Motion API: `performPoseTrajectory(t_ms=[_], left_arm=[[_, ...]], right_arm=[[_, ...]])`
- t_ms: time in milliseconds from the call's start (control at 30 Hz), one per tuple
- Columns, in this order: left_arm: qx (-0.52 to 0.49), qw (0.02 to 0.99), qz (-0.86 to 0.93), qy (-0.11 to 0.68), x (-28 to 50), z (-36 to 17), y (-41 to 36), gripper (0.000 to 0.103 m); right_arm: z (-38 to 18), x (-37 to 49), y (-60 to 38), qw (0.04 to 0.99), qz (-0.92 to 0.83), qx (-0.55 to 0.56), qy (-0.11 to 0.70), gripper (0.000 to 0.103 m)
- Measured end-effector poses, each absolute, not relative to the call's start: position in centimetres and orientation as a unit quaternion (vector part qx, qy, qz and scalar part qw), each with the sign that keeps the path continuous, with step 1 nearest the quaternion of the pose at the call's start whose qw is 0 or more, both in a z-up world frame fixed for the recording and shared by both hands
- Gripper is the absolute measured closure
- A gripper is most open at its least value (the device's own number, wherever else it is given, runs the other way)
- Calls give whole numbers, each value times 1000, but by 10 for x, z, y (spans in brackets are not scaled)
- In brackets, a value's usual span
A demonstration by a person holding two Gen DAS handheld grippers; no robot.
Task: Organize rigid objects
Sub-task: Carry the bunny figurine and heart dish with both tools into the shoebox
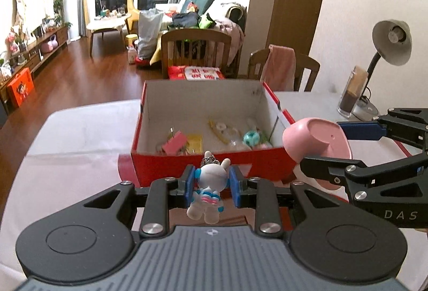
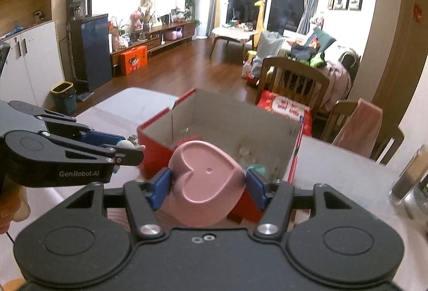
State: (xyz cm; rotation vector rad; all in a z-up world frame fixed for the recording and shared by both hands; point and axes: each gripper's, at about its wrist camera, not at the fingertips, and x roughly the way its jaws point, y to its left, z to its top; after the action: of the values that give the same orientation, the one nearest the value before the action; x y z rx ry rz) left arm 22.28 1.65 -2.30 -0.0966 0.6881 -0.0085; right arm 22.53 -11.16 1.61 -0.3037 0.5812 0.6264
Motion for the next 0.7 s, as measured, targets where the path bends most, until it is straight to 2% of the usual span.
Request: performPoseTrajectory(t_ms=[333,700], left_arm=[[-23,948,2,317,264,0,20,76],[-29,937,26,347,328,-22,40,76]], right_arm=[[25,265,-100,907,289,-140,271,42],[-4,314,-94,904,271,-156,292,42]])
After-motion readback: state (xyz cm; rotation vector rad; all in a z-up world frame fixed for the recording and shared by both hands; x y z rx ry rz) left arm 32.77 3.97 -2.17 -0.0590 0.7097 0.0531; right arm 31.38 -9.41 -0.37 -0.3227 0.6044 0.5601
